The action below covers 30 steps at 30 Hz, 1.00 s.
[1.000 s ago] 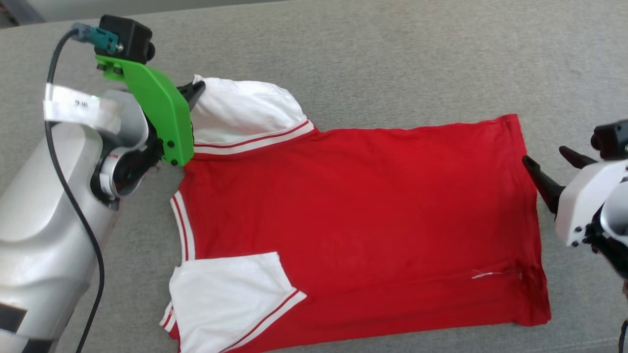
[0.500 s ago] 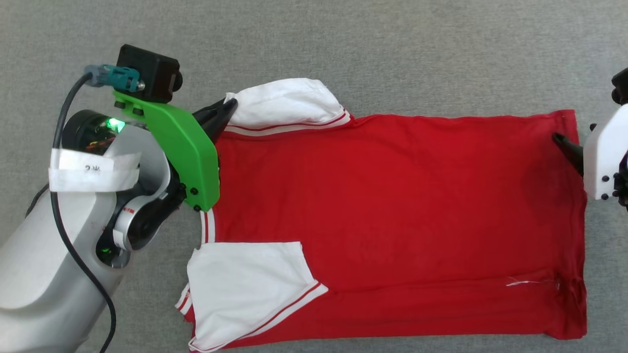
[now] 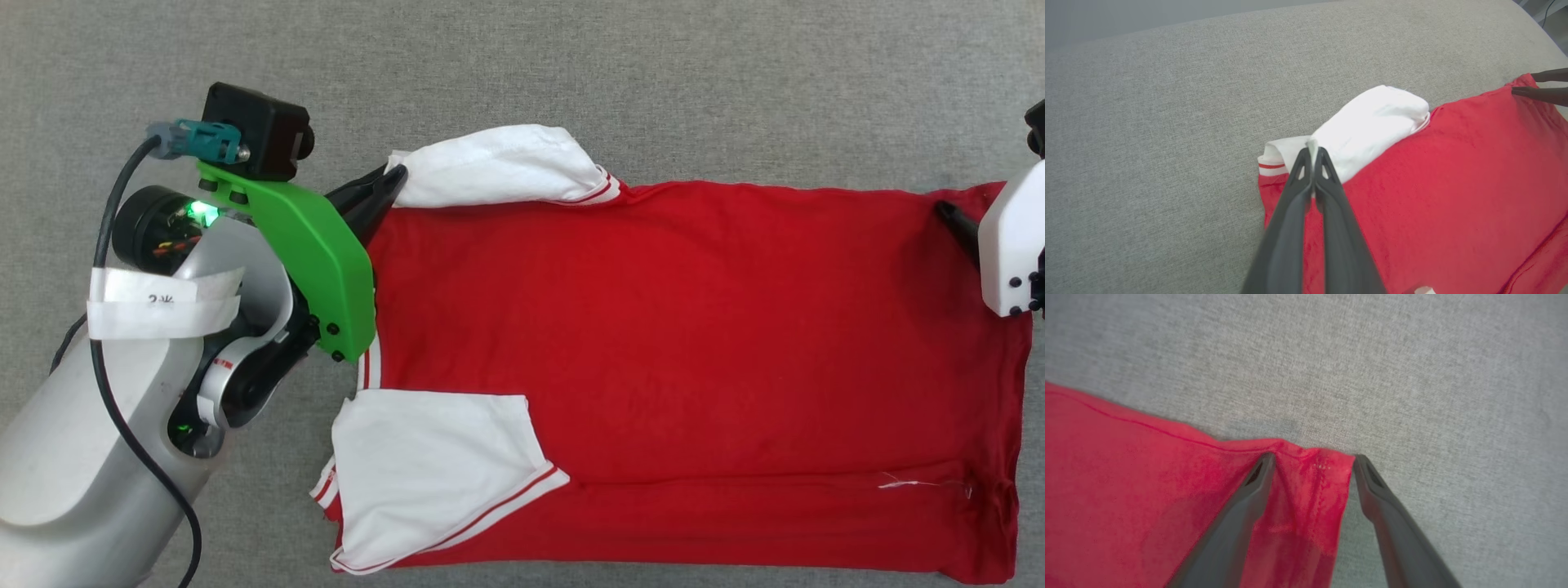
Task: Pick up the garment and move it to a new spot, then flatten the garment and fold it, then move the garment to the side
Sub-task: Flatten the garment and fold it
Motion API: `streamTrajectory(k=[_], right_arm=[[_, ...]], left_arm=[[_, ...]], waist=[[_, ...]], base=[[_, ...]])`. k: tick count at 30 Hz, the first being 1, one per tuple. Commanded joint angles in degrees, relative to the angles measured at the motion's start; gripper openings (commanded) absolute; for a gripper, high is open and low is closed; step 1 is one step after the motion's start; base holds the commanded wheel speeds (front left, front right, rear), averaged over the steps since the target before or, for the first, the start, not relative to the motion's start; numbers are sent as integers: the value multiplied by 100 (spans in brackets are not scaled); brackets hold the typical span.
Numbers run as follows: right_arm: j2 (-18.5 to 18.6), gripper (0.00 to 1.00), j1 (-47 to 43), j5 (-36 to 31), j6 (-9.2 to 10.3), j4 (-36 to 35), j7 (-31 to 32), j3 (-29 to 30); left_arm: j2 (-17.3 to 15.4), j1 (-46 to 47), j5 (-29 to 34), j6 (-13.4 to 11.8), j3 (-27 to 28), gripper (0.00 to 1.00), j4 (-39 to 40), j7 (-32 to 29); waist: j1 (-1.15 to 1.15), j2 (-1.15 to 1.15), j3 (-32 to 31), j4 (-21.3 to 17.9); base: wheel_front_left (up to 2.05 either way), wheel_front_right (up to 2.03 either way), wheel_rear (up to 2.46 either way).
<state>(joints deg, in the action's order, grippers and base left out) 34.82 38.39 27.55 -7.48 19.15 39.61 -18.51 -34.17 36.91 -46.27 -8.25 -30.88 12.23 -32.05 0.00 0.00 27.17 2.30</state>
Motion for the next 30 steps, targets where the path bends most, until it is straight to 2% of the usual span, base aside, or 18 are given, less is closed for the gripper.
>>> streamTrajectory(k=[1,2,3,15,22,30], right_arm=[[-110,40,-63,66,-1,168,-27,-179],[-106,5,-57,92,-1,194,-67,-211],[-105,0,-49,123,-1,227,-142,-234],[-187,0,-182,189,-1,464,-1554,-70],[-253,0,-711,315,-1,577,-2358,277],[-325,0,-1574,709,-1,398,-2933,234]], left_arm=[[6,-115,18,23,15,0,-30,60],[10,-121,14,20,22,0,-50,79],[17,-131,11,18,30,0,-78,109],[123,-563,-169,7,171,0,-500,585],[146,-1037,-344,-27,217,0,-648,787],[173,-1769,-576,-147,250,0,-589,991]], waist=[[0,0,-10,22],[0,0,-22,27],[0,0,-48,27],[0,0,-696,-74],[0,0,-1216,-75],[0,0,-1711,-3]], base=[[0,0,0],[0,0,0],[0,0,0],[0,0,0],[0,0,0],[0,0,0]])
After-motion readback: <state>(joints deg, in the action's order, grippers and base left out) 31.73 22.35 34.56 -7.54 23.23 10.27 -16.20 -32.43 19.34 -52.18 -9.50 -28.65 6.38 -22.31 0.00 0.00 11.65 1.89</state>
